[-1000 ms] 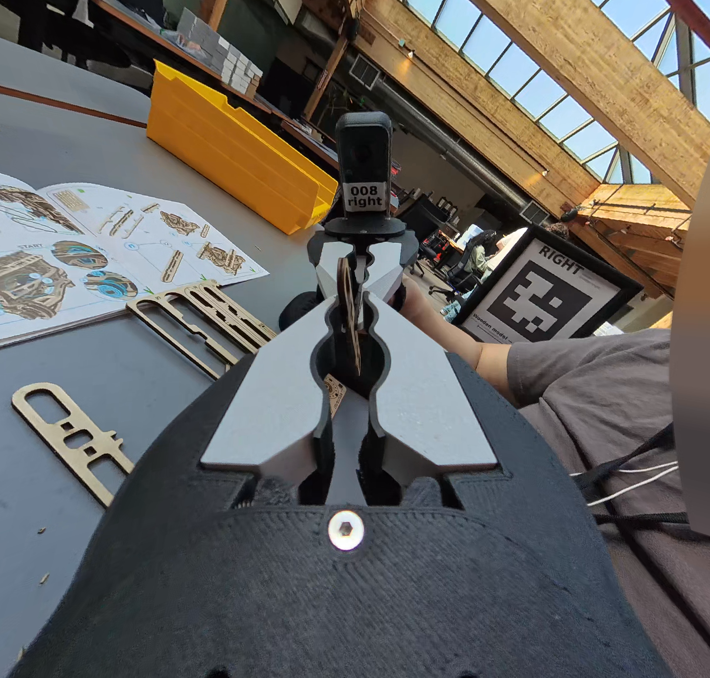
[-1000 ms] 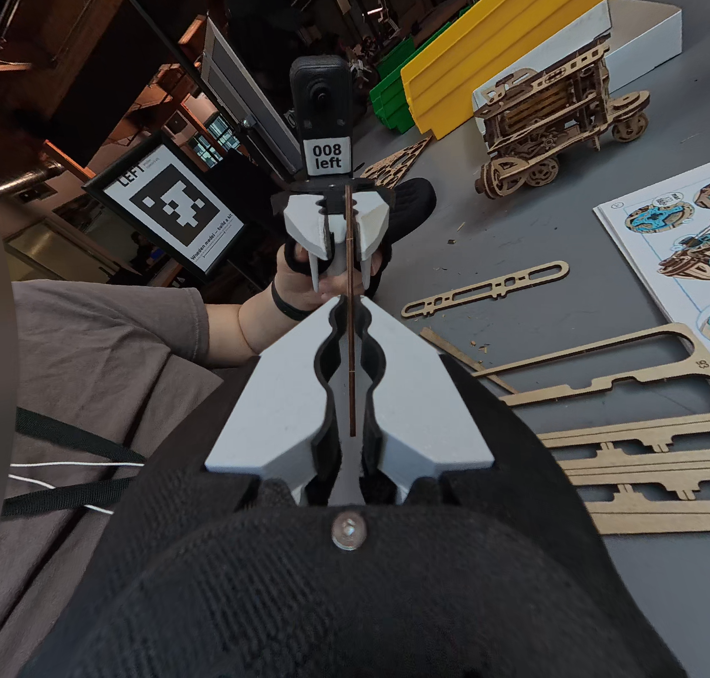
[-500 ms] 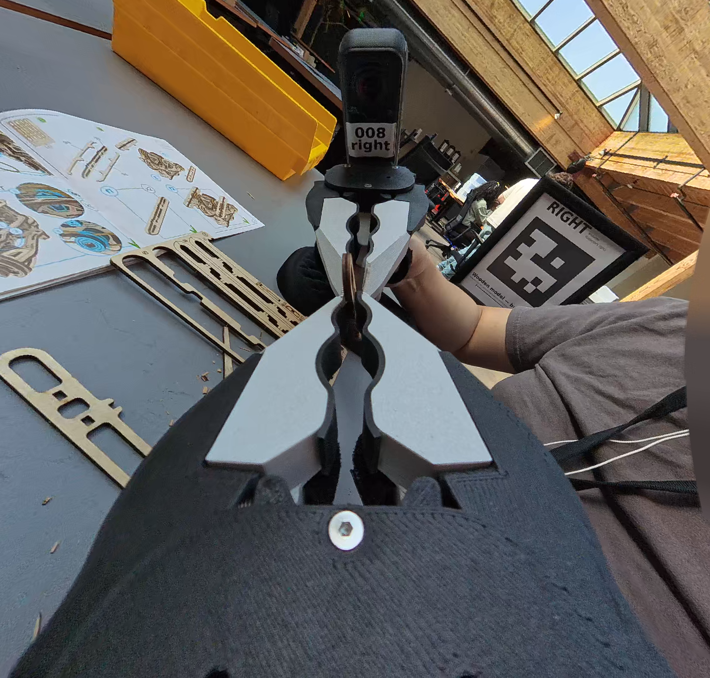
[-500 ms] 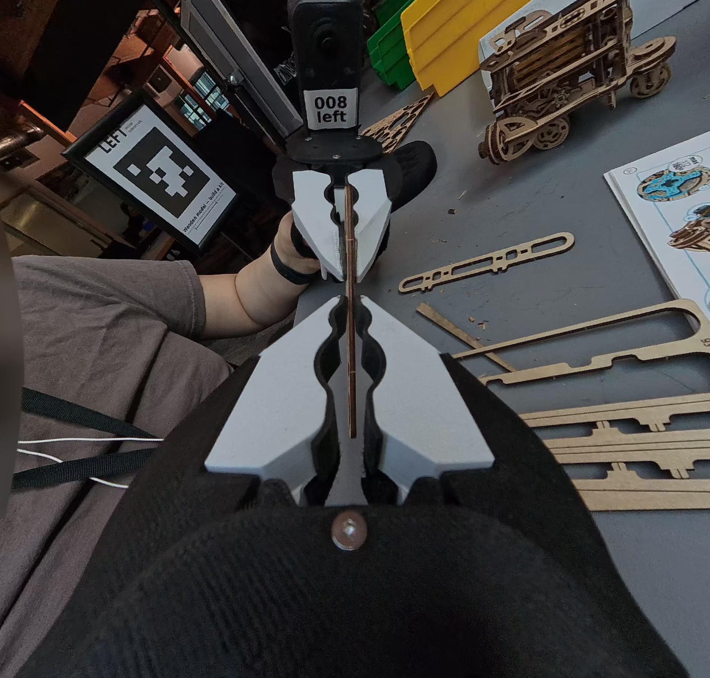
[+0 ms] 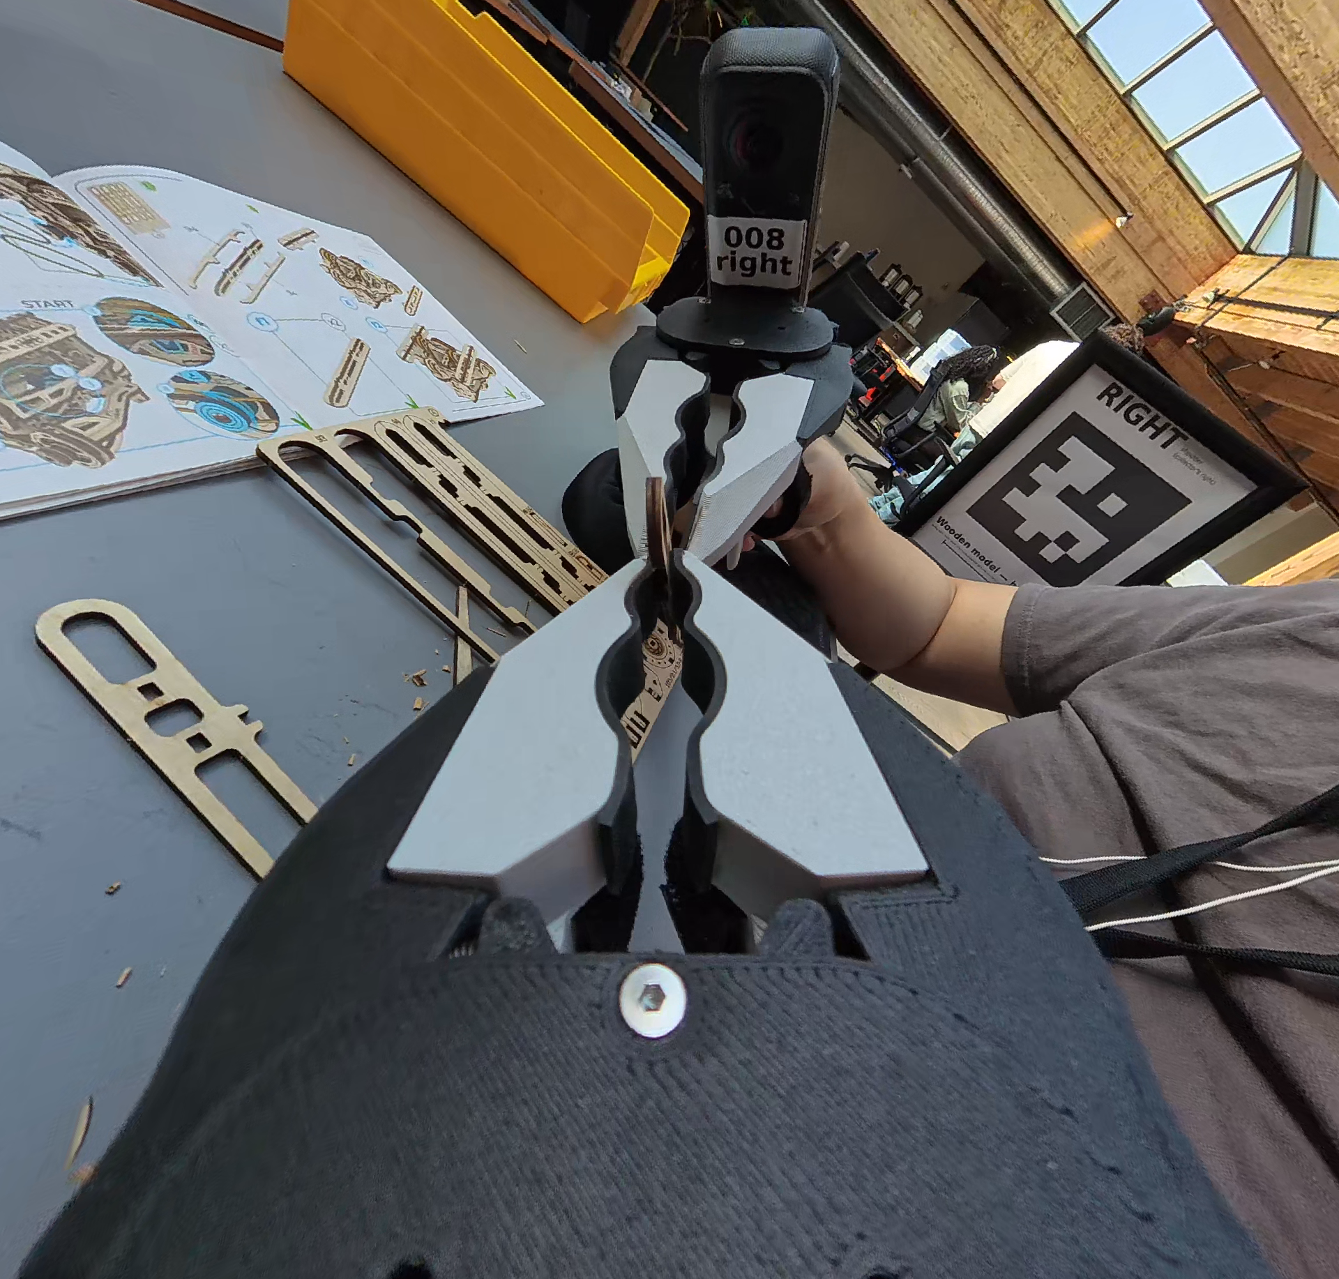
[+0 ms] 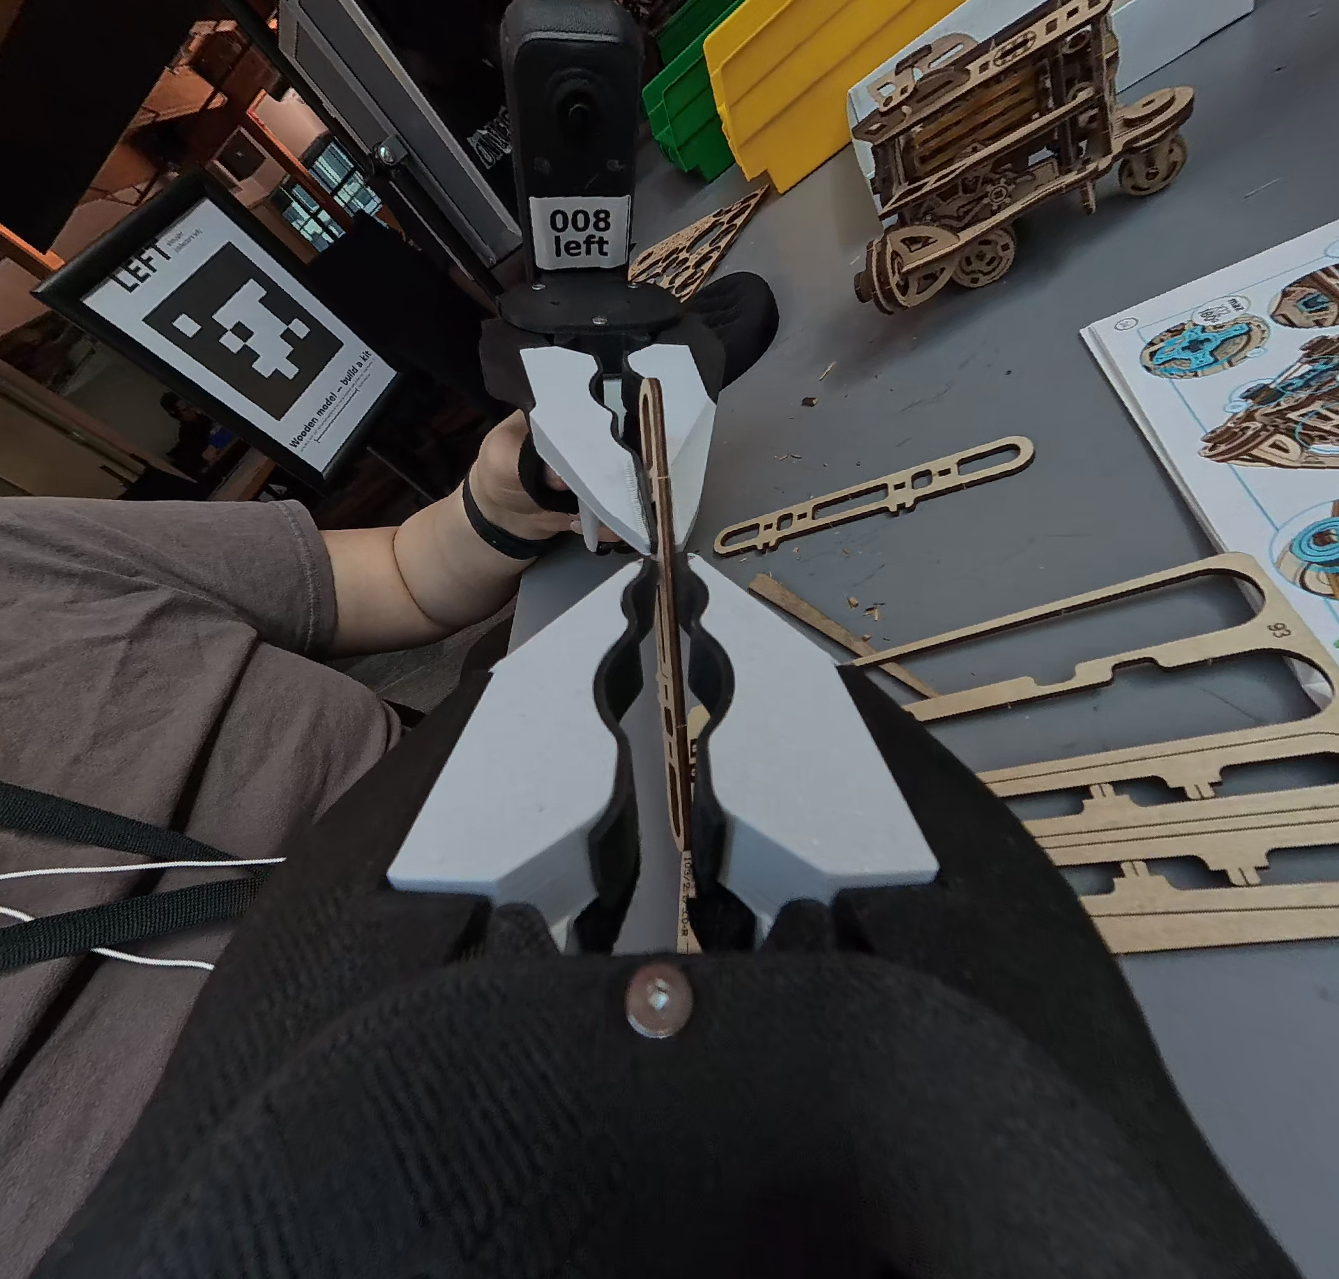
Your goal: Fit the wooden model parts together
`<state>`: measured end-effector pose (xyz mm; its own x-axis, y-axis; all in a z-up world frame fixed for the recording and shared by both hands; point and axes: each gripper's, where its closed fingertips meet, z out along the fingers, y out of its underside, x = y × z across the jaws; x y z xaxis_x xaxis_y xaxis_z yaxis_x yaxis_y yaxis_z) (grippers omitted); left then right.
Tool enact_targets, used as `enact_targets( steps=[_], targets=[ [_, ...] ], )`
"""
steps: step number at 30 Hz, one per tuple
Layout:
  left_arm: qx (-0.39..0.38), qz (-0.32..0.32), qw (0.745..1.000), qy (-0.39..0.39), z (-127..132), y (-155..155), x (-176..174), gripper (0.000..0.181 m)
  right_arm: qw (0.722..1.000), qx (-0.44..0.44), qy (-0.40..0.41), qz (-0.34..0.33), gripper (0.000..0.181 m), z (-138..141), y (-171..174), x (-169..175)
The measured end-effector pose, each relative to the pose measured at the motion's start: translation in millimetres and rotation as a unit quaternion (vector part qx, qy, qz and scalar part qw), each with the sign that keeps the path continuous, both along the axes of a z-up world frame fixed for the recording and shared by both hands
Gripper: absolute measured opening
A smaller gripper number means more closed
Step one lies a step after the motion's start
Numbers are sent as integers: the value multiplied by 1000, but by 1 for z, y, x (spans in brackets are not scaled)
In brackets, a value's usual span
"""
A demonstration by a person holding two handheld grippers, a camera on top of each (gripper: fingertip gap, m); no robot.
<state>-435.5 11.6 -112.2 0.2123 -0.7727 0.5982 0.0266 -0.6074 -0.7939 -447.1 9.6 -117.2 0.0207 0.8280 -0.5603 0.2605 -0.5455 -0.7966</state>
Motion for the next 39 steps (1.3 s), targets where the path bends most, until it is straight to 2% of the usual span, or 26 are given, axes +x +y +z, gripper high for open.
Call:
enact_targets(
  steps=[7, 14, 16, 20, 23, 26, 30, 39],
  targets=[
    [-6, -7, 1000, 21, -11, -2, -2, 0, 999, -21, -34, 10, 2, -15, -3, -1],
    [-46, -46, 998, -10, -5, -13, -6, 0, 998, -54, -20, 21, 1, -7, -13, -5],
    [-56, -54, 997, 3, -11, -17, -10, 0, 998, -49, -42, 20, 1, -12, -19, -10],
    [-58, -33, 997, 34, -26, -22, -16, 0, 995, -34, -95, 12, 3, -30, -24, -17],
    [-67, -33, 997, 28, -27, -26, -18, 0, 994, -60, -91, 31, 2, -31, -29, -19],
    [-72, -35, 996, 33, -29, -26, -17, 9, 993, -66, -92, 39, 0, -32, -30, -19],
    [-73, -41, 996, 32, -29, -27, -17, 0, 993, -63, -94, 43, 2, -33, -32, -20],
    [-84, -34, 995, 31, -31, -25, -18, 1, 992, -76, -95, 33, 4, -36, -29, -21]
  ],
)
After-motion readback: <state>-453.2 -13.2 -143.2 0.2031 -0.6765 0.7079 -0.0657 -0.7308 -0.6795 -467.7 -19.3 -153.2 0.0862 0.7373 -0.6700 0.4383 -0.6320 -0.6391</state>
